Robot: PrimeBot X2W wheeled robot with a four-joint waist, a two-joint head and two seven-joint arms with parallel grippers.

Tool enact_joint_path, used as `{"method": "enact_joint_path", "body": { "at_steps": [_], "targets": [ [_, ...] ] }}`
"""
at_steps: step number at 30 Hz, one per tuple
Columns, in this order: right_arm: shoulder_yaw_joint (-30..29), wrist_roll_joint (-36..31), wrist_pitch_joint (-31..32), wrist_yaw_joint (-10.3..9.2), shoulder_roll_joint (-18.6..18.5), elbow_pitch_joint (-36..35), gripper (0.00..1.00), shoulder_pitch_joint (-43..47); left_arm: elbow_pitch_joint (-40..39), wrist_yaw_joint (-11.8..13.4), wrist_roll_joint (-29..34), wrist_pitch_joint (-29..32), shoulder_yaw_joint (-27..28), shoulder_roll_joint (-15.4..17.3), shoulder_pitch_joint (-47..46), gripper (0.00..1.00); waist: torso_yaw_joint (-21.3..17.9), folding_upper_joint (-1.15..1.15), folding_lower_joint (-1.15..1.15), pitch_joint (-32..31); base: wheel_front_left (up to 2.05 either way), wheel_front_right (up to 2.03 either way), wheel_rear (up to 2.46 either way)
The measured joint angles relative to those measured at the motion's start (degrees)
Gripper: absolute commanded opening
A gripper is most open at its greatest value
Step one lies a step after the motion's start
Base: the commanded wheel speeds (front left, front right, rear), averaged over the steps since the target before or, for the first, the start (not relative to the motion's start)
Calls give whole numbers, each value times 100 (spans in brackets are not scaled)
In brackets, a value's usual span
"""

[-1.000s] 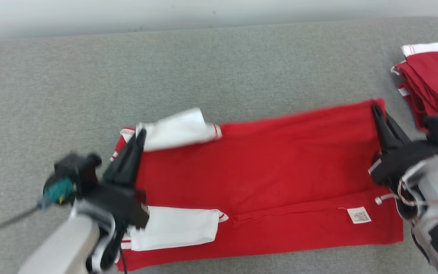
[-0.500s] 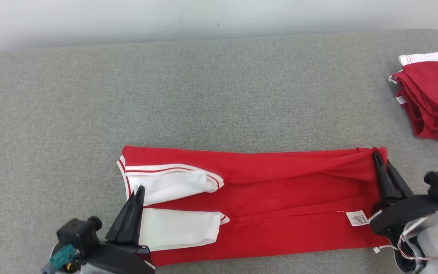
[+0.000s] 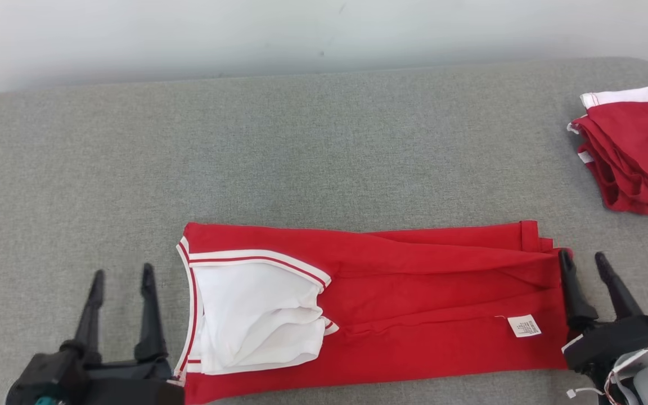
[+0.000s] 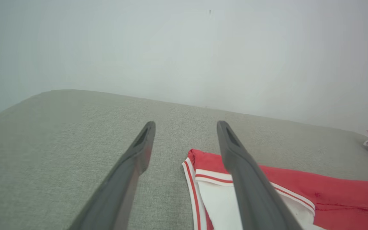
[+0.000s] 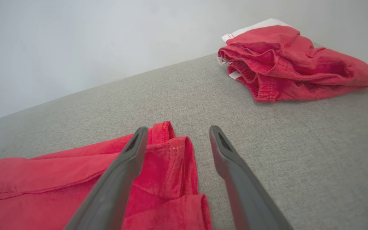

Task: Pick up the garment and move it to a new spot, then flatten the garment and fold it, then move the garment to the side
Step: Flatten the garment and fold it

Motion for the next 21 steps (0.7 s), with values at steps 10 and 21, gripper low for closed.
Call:
{"method": "enact_joint_path", "body": {
  "at_steps": [10,21],
  "targets": [
    [210,274,196,0,215,1058,100,-349,-30,-330,1237,0,1028,-695,394,100,89,0,0,-69,0,0,0],
    [678,710,199,0,396,1883,0,-619,5,-603,1627,0,1326,-868,490,100,199,0,0,-142,0,0,0]
  ]
}}
